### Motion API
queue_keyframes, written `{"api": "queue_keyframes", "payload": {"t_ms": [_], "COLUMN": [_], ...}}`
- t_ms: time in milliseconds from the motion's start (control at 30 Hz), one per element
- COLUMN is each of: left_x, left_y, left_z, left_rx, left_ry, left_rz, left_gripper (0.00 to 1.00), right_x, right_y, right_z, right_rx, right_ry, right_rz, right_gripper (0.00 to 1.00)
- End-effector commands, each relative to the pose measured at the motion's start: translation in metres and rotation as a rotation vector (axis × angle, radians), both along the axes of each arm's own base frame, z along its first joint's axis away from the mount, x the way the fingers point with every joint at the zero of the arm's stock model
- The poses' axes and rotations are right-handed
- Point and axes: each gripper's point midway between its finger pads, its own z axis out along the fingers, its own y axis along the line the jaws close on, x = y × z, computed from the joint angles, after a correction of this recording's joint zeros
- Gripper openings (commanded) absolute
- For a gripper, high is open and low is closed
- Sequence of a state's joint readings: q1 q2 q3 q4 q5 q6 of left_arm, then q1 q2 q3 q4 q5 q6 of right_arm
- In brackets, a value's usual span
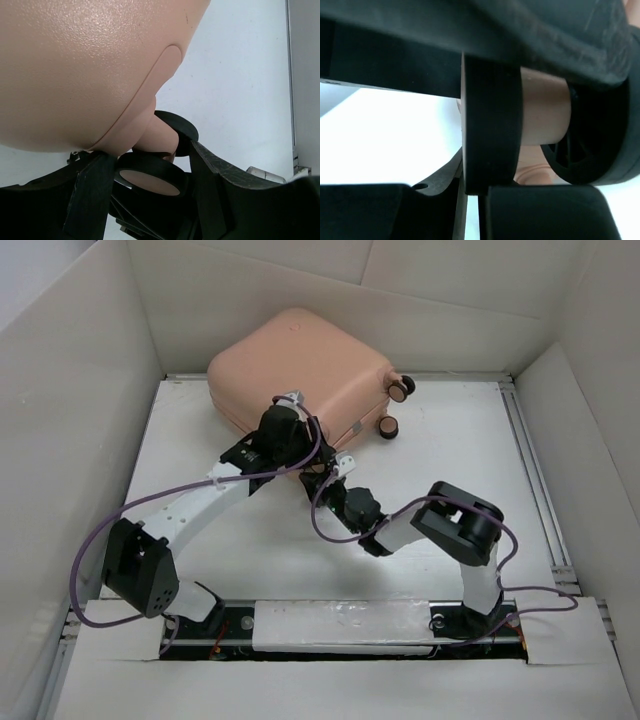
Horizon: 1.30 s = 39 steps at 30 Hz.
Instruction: Pack the luggage
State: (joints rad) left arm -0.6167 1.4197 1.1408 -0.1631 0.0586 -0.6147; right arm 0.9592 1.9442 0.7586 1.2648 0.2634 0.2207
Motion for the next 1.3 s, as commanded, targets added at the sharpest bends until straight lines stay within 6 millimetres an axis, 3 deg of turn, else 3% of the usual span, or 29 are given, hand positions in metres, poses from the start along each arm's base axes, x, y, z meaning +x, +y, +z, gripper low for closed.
{"api": "queue_keyframes", "payload": {"t_ms": [0, 33, 67, 167, 200, 367, 500, 533, 567, 633, 667, 700, 733, 767, 800, 867, 900, 933, 1000, 1033, 1100, 1133, 1200, 1233, 1267], "left_x": [0.01, 0.006, 0.005, 0.003, 0.001, 0.0, -0.006, -0.009, -0.011, -0.017, -0.02, -0.022, -0.017, -0.029, -0.033, -0.036, -0.047, -0.05, -0.058, -0.06, -0.063, -0.065, -0.066, -0.067, -0.068], "left_y": [-0.045, -0.051, -0.053, -0.061, -0.064, -0.063, -0.058, -0.054, -0.051, -0.036, -0.029, -0.021, -0.004, 0.012, 0.024, 0.053, 0.068, 0.076, 0.092, 0.093, 0.092, 0.093, 0.086, 0.083, 0.082], "left_z": [0.074, 0.081, 0.078, 0.079, 0.072, 0.075, 0.089, 0.102, 0.11, 0.126, 0.128, 0.133, 0.134, 0.156, 0.145, 0.145, 0.14, 0.132, 0.122, 0.09, 0.061, 0.027, 0.009, -0.001, -0.019], "left_rx": [-0.227, -0.263, -0.269, -0.309, -0.316, -0.332, -0.345, -0.357, -0.357, -0.342, -0.327, -0.313, -0.285, -0.302, -0.286, -0.261, -0.251, -0.236, -0.224, -0.184, -0.171, -0.139, -0.155, -0.157, -0.15], "left_ry": [-0.148, -0.153, -0.136, -0.117, -0.094, -0.093, -0.116, -0.145, -0.172, -0.226, -0.246, -0.27, -0.29, -0.359, -0.36, -0.399, -0.416, -0.414, -0.424, -0.378, -0.327, -0.277, -0.258, -0.249, -0.219], "left_rz": [-0.15, -0.183, -0.191, -0.219, -0.231, -0.217, -0.22, -0.215, -0.213, -0.183, -0.166, -0.14, -0.053, -0.022, 0.014, 0.133, 0.16, 0.187, 0.231, 0.229, 0.222, 0.225, 0.201, 0.186, 0.181], "left_gripper": [0.53, 0.53, 0.53, 0.52, 0.52, 0.49, 0.52, 0.53, 0.55, 0.65, 0.68, 0.7, 0.73, 0.74, 0.74, 0.74, 0.74, 0.74, 0.7, 0.66, 0.59, 0.57, 0.53, 0.51, 0.51], "right_x": [-0.092, -0.096, -0.089, -0.084, -0.084, -0.063, -0.079, -0.082, -0.085, -0.086, -0.093, -0.097, -0.1, -0.102, -0.107, -0.109, -0.109, -0.112, -0.112, -0.113, -0.107, -0.106, -0.099, -0.094, -0.088], "right_y": [0.09, 0.095, 0.095, 0.1, 0.107, 0.114, 0.126, 0.124, 0.117, 0.099, 0.084, 0.071, 0.062, 0.048, 0.038, 0.024, 0.018, 0.006, -0.005, -0.015, -0.03, -0.04, -0.054, -0.057, -0.065], "right_z": [0.058, 0.058, 0.069, 0.076, 0.088, 0.092, 0.097, 0.093, 0.101, 0.103, 0.089, 0.105, 0.106, 0.091, 0.106, 0.105, 0.082, 0.103, 0.098, 0.096, 0.094, 0.099, 0.103, 0.121, 0.109], "right_rx": [0.179, 0.186, 0.217, 0.276, 0.31, 0.49, 0.548, 0.541, 0.562, 0.575, 0.544, 0.563, 0.543, 0.501, 0.502, 0.451, 0.362, 0.37, 0.316, 0.254, 0.196, 0.14, 0.074, 0.068, -0.029], "right_ry": [-0.127, -0.119, -0.136, -0.125, -0.144, -0.079, -0.083, -0.082, -0.097, -0.093, -0.072, -0.08, -0.092, -0.057, -0.057, -0.049, 0.01, -0.011, 0.032, 0.058, 0.083, 0.102, 0.115, 0.104, 0.13], "right_rz": [0.464, 0.475, 0.441, 0.407, 0.4, 0.306, 0.376, 0.387, 0.39, 0.356, 0.353, 0.341, 0.334, 0.308, 0.308, 0.28, 0.259, 0.247, 0.203, 0.178, 0.11, 0.074, 0.0, -0.033, -0.058], "right_gripper": [0.0, 0.0, 0.0, 0.0, 0.0, 0.0, 0.01, 0.06, 0.2, 0.39, 0.54, 0.59, 0.62, 0.64, 0.65, 0.67, 0.67, 0.67, 0.64, 0.63, 0.63, 0.62, 0.59, 0.59, 0.61]}}
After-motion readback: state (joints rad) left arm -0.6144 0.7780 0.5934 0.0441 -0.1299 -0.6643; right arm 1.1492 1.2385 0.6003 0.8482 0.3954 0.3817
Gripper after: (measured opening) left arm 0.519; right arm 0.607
